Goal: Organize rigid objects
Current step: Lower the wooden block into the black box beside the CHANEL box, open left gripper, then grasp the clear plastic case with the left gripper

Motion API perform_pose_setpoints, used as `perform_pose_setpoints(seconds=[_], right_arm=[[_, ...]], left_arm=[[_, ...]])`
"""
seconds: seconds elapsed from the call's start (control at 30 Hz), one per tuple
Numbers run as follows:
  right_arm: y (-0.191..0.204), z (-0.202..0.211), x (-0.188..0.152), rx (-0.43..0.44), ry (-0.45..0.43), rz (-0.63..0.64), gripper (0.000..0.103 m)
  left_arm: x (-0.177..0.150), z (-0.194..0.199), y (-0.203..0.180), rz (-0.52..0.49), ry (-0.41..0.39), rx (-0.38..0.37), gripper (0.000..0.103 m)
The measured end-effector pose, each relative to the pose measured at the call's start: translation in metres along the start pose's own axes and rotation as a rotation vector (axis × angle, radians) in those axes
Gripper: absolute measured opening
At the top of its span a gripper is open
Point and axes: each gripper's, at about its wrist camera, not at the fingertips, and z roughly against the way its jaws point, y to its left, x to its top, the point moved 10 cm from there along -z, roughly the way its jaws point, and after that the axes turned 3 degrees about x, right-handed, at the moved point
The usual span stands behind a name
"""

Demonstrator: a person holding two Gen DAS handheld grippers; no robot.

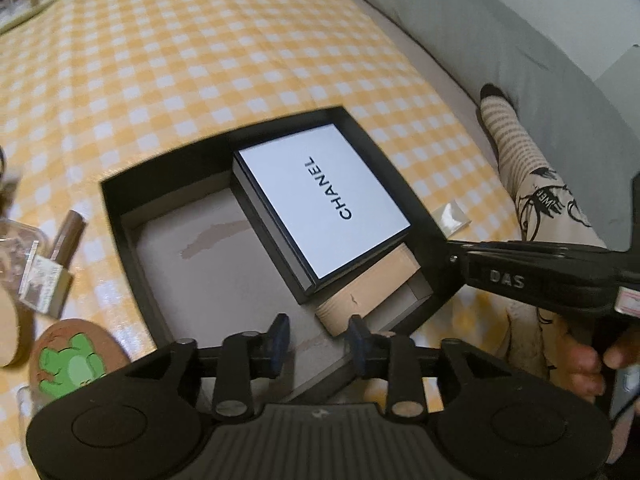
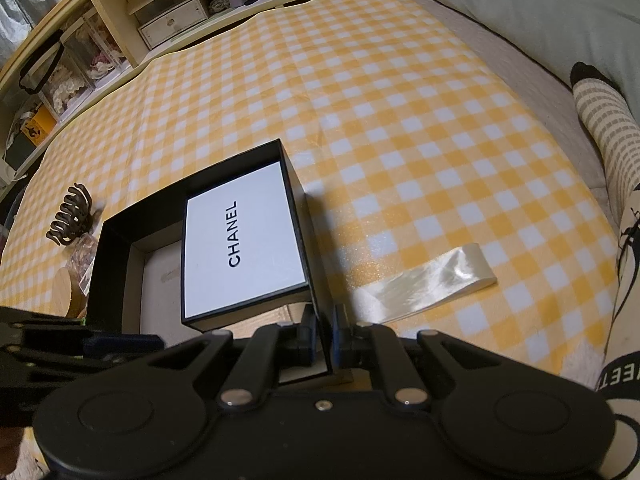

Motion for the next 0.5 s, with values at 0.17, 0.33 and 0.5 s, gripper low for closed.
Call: perform_pose_setpoints(seconds=[0.17,0.33,0.5], right_arm=[[0.000,0.000,0.000,0.000,0.000,0.000,0.008],[0.000,0.000,0.000,0.000,0.000,-0.001,0.008],[0.000,0.000,0.000,0.000,0.000,0.001,0.008]], left_arm=[[0.000,0.031,0.001,0.001,-0.080,0.050,0.061],[0.001,0.059,0.003,-0.001,-0.156,0.116,0.081],[-0.001,0.087,0.011,0.015,-0.226,0.173,0.094]])
